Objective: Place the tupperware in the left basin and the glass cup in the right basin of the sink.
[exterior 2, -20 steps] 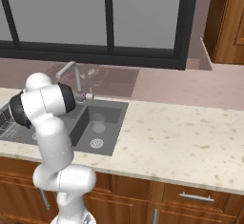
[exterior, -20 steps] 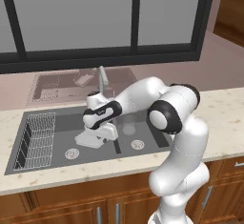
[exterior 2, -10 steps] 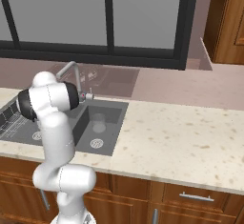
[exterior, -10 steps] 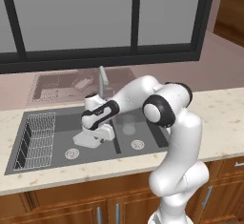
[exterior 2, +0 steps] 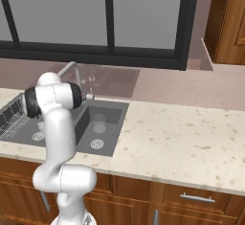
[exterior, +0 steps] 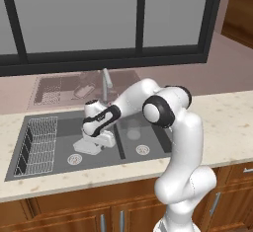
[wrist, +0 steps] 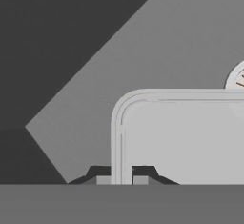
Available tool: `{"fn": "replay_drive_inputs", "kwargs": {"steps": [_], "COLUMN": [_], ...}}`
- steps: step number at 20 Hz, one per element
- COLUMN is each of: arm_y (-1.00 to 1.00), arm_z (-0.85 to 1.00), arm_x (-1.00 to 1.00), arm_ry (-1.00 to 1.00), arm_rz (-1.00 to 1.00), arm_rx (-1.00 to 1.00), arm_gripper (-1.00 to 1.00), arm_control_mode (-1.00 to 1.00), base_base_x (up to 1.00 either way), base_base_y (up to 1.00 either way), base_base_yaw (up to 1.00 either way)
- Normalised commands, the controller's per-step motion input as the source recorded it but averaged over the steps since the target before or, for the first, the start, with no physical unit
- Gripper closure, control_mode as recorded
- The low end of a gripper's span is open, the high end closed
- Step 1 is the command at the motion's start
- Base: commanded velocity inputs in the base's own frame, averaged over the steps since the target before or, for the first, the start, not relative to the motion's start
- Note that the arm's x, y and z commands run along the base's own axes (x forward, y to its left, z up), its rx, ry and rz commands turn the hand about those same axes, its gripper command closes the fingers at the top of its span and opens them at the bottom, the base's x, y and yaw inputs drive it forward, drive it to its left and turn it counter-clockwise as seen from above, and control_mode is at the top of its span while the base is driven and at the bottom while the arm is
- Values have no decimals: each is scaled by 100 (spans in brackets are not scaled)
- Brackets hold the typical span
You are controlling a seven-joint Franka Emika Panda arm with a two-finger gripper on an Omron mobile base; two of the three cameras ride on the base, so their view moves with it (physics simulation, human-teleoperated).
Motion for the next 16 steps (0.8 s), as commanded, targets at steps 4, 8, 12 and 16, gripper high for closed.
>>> {"fn": "replay_drive_inputs", "kwargs": {"steps": [4,8,12,16], "arm_y": [8,6,8,3], "arm_z": [-32,-31,-29,-22], "arm_x": [19,15,14,13], "arm_ry": [0,0,0,-2], "arm_rz": [0,0,0,0], "arm_rx": [0,0,0,0], "arm_gripper": [100,100,100,100], "arm_control_mode": [-100,-100,-100,-100], "base_base_x": [0,0,0,0], "base_base_y": [0,0,0,0], "base_base_yaw": [0,0,0,0]}}
